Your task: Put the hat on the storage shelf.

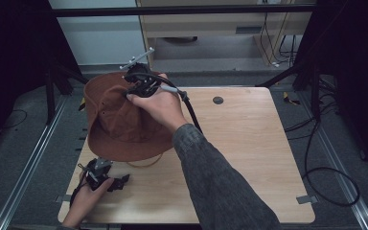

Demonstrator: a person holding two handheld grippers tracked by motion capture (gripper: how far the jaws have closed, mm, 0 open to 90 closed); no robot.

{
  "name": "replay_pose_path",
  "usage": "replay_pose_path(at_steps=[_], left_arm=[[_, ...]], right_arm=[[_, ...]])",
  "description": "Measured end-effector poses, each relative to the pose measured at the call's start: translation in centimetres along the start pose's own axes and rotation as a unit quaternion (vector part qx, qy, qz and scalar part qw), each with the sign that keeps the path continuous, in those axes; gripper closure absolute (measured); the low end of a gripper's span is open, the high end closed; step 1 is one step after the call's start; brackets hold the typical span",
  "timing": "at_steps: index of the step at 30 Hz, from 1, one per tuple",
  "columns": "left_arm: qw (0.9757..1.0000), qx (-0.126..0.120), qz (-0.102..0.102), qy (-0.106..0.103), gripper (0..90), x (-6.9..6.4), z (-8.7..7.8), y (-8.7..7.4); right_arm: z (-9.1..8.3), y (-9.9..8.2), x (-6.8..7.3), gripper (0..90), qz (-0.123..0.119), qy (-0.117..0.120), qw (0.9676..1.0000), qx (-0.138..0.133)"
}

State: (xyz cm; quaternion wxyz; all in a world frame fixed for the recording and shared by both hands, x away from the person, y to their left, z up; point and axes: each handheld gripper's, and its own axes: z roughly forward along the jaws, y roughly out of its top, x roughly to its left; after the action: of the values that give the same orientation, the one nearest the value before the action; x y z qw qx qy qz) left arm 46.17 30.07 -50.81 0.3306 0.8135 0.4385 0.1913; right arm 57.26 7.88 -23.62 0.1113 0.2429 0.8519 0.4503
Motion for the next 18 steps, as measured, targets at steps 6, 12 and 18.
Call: replay_pose_path(at_steps=[6, 12, 18], left_arm=[[1.0000, -0.001, -0.001, 0.000, 0.0, -0.01, 0.02, 0.00], [1.0000, 0.000, 0.000, 0.000, 0.0, 0.00, 0.00, 0.00], [1.0000, 0.000, 0.000, 0.000, 0.0, 0.00, 0.00, 0.00]], right_arm=[[0.04, -0.03, 0.17, 81.2, -0.004, 0.002, 1.0000, 0.002], [0.16, -0.14, 0.04, 74.2, 0.000, 0.002, 1.0000, 0.003], [0.15, -0.25, 0.04, 65.2, 0.003, 0.000, 1.0000, 0.004]])
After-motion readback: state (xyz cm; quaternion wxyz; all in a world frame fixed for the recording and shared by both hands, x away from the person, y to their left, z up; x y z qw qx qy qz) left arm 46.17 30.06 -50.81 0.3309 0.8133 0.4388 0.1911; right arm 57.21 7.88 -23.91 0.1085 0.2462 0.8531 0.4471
